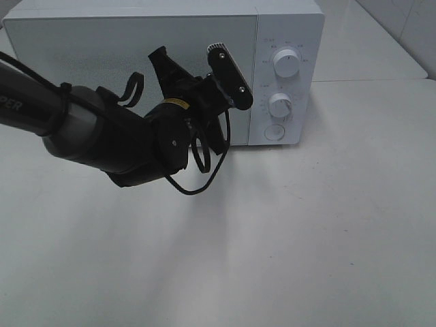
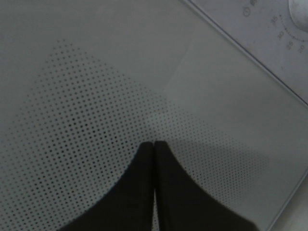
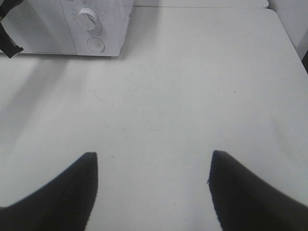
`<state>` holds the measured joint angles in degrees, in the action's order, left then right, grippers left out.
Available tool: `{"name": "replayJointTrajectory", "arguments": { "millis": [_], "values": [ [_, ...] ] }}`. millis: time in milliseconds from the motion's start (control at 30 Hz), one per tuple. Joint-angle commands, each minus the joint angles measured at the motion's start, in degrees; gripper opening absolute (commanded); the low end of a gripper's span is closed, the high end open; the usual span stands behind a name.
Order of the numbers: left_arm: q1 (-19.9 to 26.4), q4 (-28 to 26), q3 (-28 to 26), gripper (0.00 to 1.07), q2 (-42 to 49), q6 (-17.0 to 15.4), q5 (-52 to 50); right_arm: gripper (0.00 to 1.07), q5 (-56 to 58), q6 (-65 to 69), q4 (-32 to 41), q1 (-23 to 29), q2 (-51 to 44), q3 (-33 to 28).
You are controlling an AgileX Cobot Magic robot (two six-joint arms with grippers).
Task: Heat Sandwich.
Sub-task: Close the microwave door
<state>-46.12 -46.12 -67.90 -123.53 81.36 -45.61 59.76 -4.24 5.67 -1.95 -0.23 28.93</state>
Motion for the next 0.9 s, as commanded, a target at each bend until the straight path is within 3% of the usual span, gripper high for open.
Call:
{"name": "replayJointTrajectory", "arguments": {
  "millis": [33,133,233,367,567,667,700,733,800,867,900],
  "values": [
    [3.38,-2.64,-1.95,0.00,0.23,-0.57,-6.76,0.65,-0.29,0.46,-0.23,0.11,-1.49,-0.11],
    [3.32,-2.98,-1.49,0.00,0.69,-0.69,-6.76,0.65,-0.29,0.46,-0.23,0.11,-1.49,-0.11],
    [2.75,-2.81,0.63,0.00,2.35,-2.81,-6.76,0.65,-0.29,0.46,-0.23,0.11,-1.49,-0.11],
    [1.60,-2.58,5.44,0.00,5.56,-8.37,-6.65,0.65,-0.29,0.46,-0.23,0.11,-1.49,-0.11],
    [0.23,-2.81,10.71,0.00,9.63,-13.35,-6.53,0.65,-0.29,0.46,-0.23,0.11,-1.49,-0.11],
    [-0.63,-2.81,14.55,0.00,13.98,-18.79,-4.01,0.65,-0.29,0.46,-0.23,0.11,-1.49,-0.11],
    [-0.63,-2.81,14.55,0.00,13.98,-18.79,-4.01,0.65,-0.29,0.46,-0.23,0.11,-1.49,-0.11],
    [-0.69,-2.75,16.33,0.00,16.56,-22.40,-0.63,0.65,-0.29,0.46,-0.23,0.11,-1.49,-0.11],
    [-0.74,-2.35,17.82,0.00,18.79,-25.73,2.35,0.65,-0.29,0.46,-0.23,0.11,-1.49,-0.11],
    [-0.74,-2.12,18.45,0.00,19.82,-27.04,3.27,0.65,-0.29,0.46,-0.23,0.11,-1.49,-0.11],
    [-0.74,-1.26,19.82,0.00,22.35,-30.31,4.93,0.65,-0.29,0.46,-0.23,0.11,-1.49,-0.11]
  ]
}}
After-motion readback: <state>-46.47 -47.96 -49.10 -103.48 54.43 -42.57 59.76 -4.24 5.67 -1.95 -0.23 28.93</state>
